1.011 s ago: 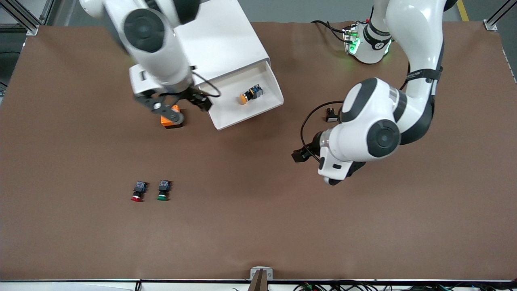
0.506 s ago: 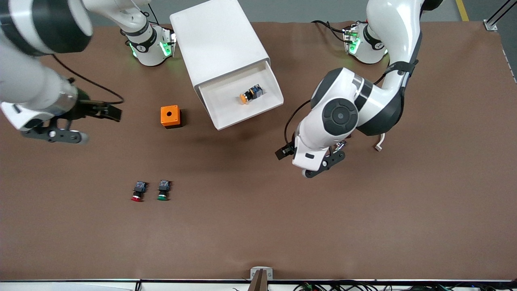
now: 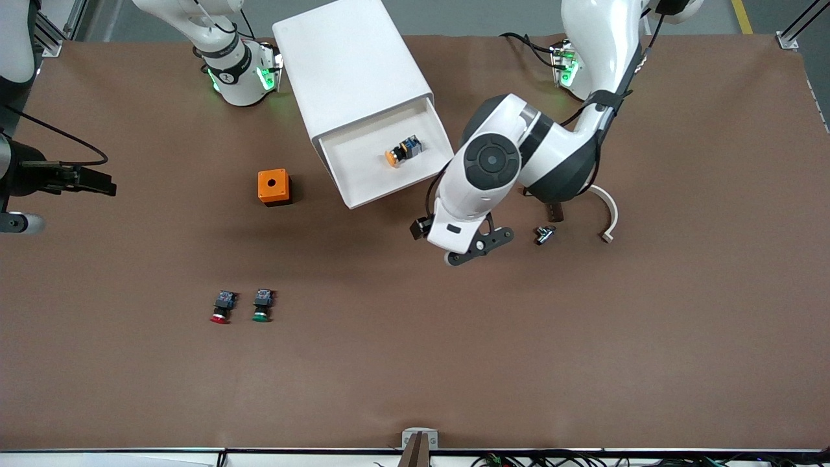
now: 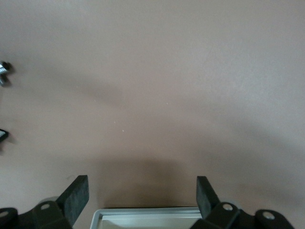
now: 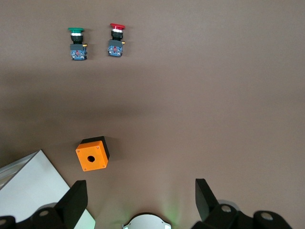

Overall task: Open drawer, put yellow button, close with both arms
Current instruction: 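Push the drawer closed with the left gripper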

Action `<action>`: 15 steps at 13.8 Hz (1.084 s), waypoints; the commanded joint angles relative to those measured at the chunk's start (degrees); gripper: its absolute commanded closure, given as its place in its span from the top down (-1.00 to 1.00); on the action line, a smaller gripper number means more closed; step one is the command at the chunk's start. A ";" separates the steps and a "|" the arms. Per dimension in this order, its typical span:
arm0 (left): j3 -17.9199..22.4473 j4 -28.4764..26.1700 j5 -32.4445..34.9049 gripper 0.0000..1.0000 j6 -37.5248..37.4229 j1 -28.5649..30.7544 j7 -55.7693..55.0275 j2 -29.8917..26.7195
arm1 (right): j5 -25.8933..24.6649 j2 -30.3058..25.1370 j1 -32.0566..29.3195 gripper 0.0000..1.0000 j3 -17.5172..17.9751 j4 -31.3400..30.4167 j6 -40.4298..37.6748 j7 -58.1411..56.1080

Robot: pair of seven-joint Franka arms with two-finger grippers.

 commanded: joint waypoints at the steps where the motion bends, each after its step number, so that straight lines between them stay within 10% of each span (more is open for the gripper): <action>1: 0.39 -0.50 1.37 0.99 1.37 -2.06 -1.94 0.58 | -0.51 0.61 -3.02 1.00 1.58 3.12 -0.14 -0.54; 15: -0.40 -1.99 1.30 0.99 1.45 -9.88 -6.51 1.72 | 2.22 -1.48 -0.40 1.00 2.64 3.21 -2.95 -5.55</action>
